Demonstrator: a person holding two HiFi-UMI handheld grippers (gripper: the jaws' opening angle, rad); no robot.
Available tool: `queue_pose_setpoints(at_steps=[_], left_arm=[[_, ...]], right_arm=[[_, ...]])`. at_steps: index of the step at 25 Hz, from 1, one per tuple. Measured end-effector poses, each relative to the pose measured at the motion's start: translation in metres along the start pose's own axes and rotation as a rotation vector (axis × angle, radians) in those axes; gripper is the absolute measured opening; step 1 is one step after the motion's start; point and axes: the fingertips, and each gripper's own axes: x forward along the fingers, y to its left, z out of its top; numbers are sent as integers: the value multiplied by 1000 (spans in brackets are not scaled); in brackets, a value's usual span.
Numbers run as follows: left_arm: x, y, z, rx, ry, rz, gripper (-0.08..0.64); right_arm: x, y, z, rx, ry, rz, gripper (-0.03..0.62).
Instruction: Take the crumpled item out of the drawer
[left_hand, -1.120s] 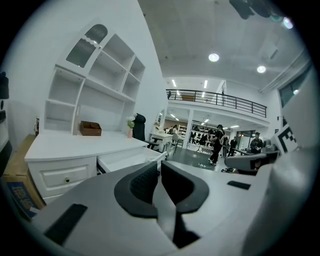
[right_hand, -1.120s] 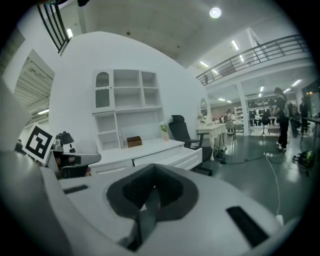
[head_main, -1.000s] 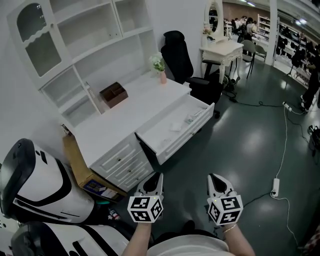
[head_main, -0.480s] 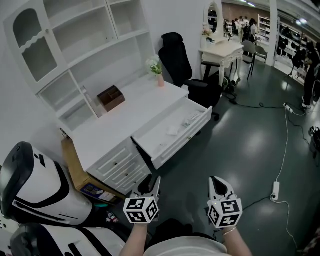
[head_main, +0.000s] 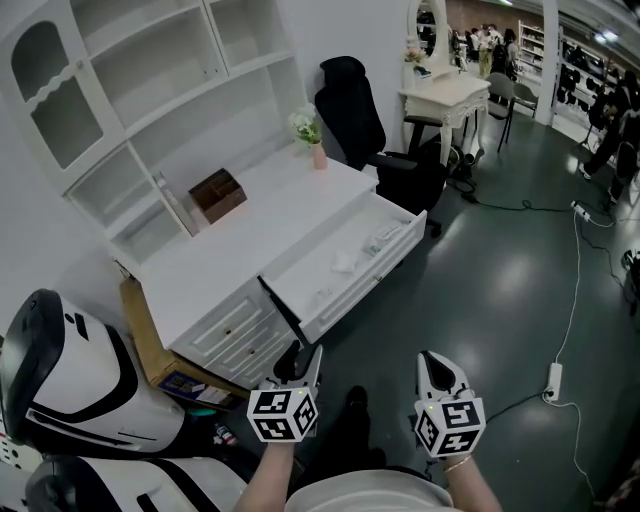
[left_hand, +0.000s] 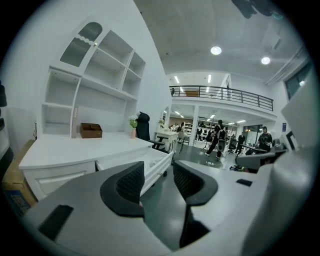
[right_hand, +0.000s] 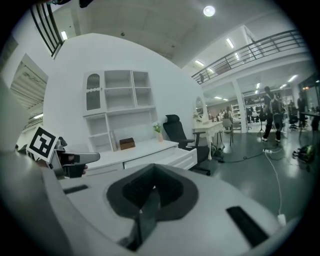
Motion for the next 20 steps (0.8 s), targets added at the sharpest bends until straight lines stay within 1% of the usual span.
queue_pose_setpoints(at_steps=[5, 14, 20], left_arm=[[31, 14, 13, 31, -9, 11, 186], [108, 50, 44, 38, -15, 19, 190], [160, 71, 65, 31, -9, -1, 195]], right_arm=[[28, -8, 8, 8, 4, -8, 2], [104, -28, 36, 9, 14, -30, 2], [147, -44, 51, 18, 27, -60, 2]])
